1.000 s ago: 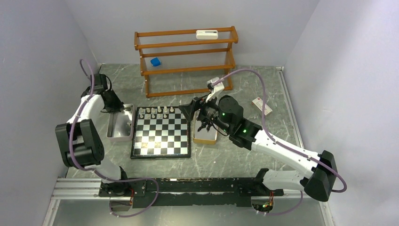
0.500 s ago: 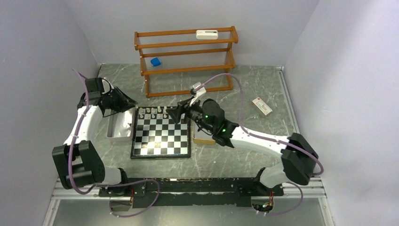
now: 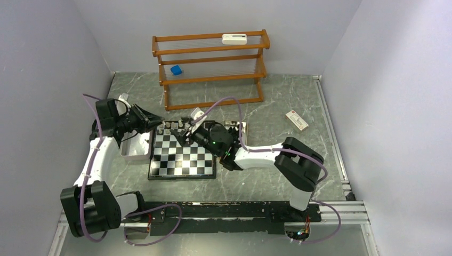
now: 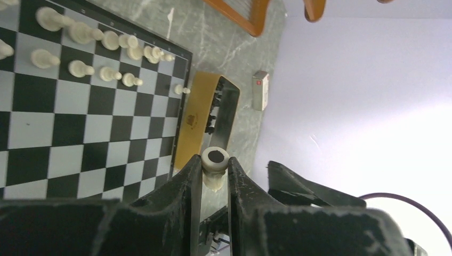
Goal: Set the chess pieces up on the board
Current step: Place the chess piece on the chessboard.
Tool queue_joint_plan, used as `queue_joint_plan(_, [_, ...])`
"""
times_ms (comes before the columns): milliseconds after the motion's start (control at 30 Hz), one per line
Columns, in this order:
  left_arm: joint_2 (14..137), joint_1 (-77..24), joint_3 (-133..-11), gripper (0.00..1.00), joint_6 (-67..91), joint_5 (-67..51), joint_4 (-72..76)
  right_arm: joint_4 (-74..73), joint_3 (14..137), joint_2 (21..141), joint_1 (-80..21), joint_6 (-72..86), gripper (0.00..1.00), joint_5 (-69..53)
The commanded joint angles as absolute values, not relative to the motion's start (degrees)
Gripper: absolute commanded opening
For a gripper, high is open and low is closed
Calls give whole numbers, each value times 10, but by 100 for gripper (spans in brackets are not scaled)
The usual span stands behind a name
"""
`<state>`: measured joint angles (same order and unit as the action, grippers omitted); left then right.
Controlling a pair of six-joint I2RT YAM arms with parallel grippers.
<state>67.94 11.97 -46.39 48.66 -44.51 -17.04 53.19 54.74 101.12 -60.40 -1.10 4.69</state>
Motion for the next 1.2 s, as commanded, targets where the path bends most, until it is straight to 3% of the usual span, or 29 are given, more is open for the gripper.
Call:
queue_joint_plan(0, [650, 123, -437, 15, 540, -502, -116, 626, 563, 1041, -621, -71, 67, 73])
queue_joint_plan(200, [629, 120, -415, 15, 558, -510, -99, 637, 579, 1076, -638, -79, 63, 93])
queue_joint_plan(667, [627, 112, -417, 14, 562, -514, -96, 635, 616, 1105, -647, -66, 40, 126])
queue_joint_plan(1000, [627, 106, -417, 14, 576, -514, -86, 632, 630, 1127, -650, -53, 42, 138])
queue_joint_plan(1167, [623, 106, -410, 14, 571, -511, -91, 656, 629, 1130, -651, -42, 34, 145])
